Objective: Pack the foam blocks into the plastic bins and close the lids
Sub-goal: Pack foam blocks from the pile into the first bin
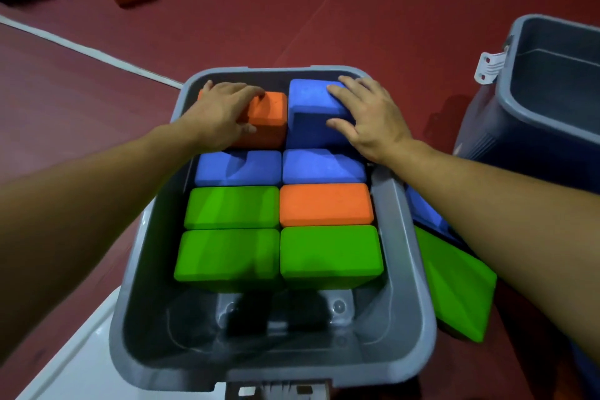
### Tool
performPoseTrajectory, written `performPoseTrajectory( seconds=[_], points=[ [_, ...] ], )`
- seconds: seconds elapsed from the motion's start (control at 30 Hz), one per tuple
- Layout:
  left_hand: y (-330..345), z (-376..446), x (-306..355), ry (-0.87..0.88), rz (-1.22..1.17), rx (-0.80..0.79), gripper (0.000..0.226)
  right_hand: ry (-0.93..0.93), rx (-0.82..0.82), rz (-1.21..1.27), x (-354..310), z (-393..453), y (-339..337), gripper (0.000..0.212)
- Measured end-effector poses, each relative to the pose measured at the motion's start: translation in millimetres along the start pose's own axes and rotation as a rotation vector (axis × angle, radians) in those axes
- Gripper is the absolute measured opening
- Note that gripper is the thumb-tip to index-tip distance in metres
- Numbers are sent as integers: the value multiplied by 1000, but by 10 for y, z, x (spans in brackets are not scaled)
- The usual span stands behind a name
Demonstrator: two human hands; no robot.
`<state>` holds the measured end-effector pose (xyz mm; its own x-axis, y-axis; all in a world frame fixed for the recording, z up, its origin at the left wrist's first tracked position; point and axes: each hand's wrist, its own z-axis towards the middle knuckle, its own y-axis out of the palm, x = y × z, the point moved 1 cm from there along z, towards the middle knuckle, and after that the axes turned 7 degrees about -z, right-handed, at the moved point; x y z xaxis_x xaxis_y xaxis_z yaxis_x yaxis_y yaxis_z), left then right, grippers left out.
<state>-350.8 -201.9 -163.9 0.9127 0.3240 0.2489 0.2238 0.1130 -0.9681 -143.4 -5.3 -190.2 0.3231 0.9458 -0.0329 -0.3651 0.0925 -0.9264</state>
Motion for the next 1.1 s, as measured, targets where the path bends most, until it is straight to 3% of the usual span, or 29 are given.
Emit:
performPoseTrajectory(
  seconds=[0.17,0.33,0.47,0.67,0.77,0.87,1.1],
  points=[
    [83,-57,-198,-56,-112,-12,73,-19,-23,2,-73,-21,80,60],
    [315,-145,-219,-94,-145,-62,71,-57,-245,-2,-97,-4,196,58],
    [418,-107,-145,-152,-174,-46,69,-78,-289,-22,-94,16,216,59],
    [451,-143,-73,-166,-152,-35,67,-96,-407,-245,-129,8,205,45],
    [520,-172,68,-202,-104,3,62,-86,-469,-216,-135,10,187,55],
    [656,-202,172,-247,-36,10,76,-94,-506,-239,-135,6,166,67],
    [780,-261,159,-282,24,-3,85,-93,-576,-258,-175,21,153,70]
  ],
)
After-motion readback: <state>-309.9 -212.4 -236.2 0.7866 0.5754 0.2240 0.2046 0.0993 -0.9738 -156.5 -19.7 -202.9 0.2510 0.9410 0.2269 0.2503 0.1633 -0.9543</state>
